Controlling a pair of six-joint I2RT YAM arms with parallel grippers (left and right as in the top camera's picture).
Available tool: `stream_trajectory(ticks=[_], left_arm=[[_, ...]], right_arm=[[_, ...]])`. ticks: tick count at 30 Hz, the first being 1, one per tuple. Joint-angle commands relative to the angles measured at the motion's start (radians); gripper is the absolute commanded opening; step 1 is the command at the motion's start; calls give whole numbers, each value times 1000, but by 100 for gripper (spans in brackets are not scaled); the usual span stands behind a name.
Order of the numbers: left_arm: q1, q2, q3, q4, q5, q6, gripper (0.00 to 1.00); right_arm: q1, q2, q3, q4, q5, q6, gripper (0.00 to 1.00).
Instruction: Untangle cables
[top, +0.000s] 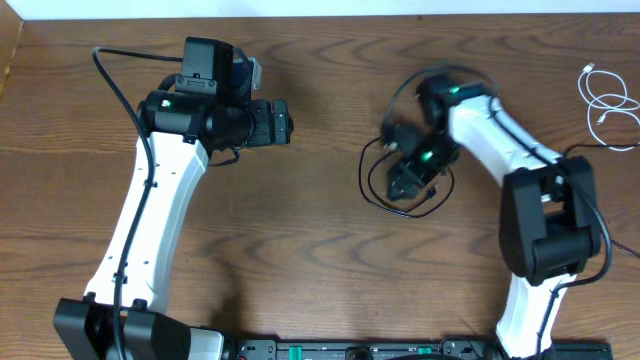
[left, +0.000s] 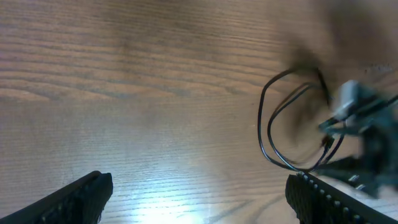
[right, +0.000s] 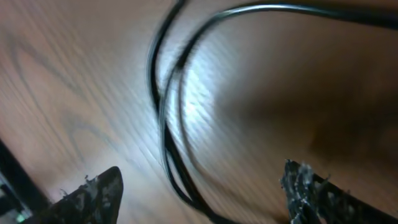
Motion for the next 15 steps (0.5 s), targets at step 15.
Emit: stream_trajectory(ticks=[15], left_arm=[[54,11,-2,8,-13,21,94]], right_arm=[[143,1,-247,201,166,103,66]])
